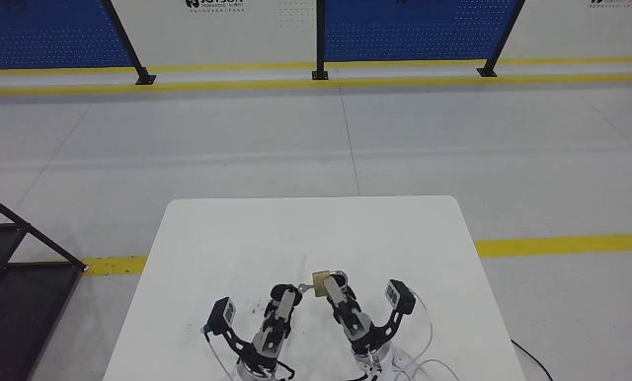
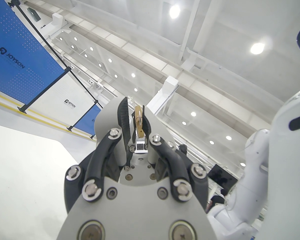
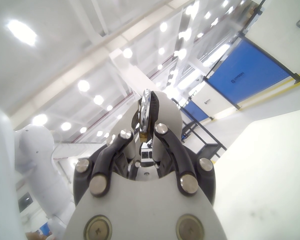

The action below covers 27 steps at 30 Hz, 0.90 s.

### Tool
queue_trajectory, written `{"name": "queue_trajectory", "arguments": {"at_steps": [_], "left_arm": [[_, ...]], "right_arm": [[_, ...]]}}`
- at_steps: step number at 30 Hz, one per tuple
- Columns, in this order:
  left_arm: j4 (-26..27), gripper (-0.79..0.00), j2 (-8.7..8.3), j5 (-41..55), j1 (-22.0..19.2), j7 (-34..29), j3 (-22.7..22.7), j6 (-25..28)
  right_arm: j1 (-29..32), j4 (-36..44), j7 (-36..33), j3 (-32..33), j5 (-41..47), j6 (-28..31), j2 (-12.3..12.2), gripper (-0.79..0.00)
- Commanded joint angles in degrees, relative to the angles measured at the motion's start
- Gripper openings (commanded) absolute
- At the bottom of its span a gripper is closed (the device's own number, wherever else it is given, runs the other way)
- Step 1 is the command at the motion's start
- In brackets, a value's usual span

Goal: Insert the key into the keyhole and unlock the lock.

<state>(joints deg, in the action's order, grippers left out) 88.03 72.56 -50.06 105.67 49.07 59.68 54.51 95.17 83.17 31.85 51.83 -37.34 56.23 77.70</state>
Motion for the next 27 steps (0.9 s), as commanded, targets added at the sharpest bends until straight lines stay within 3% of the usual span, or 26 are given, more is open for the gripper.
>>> {"name": "queue_trajectory", "arguments": {"at_steps": [1, 3, 7, 19, 27], "left_arm": [[0.3, -0.603, -0.17, -0.1, 0.3, -1.4, 0.5, 0.1], [0.6, -0.545, -0.28, 0.3, 0.6, -2.5, 0.8, 0.1], [0.9, -0.557, -0.34, 0.7, 0.8, -3.7, 1.1, 0.0], [1.1, -0.785, -0.2, 0.0, 0.9, -4.5, 1.5, -1.3], [0.9, -0.785, -0.12, -2.2, 1.0, -4.2, 1.9, -3.0]], "right_arm": [[0.2, 0.2, -1.4, 0.3, -0.2, -0.5, -0.1, -0.785], [0.4, 0.6, -2.2, 0.5, 0.3, -0.7, -0.2, -0.785], [0.7, 1.0, -3.8, 0.8, 0.7, -1.2, -0.3, -0.785], [0.9, 1.5, -6.1, 1.1, 1.3, -2.2, -0.3, -0.785], [1.1, 1.8, -7.3, 1.2, 0.7, -2.6, -0.4, -0.785]]}}
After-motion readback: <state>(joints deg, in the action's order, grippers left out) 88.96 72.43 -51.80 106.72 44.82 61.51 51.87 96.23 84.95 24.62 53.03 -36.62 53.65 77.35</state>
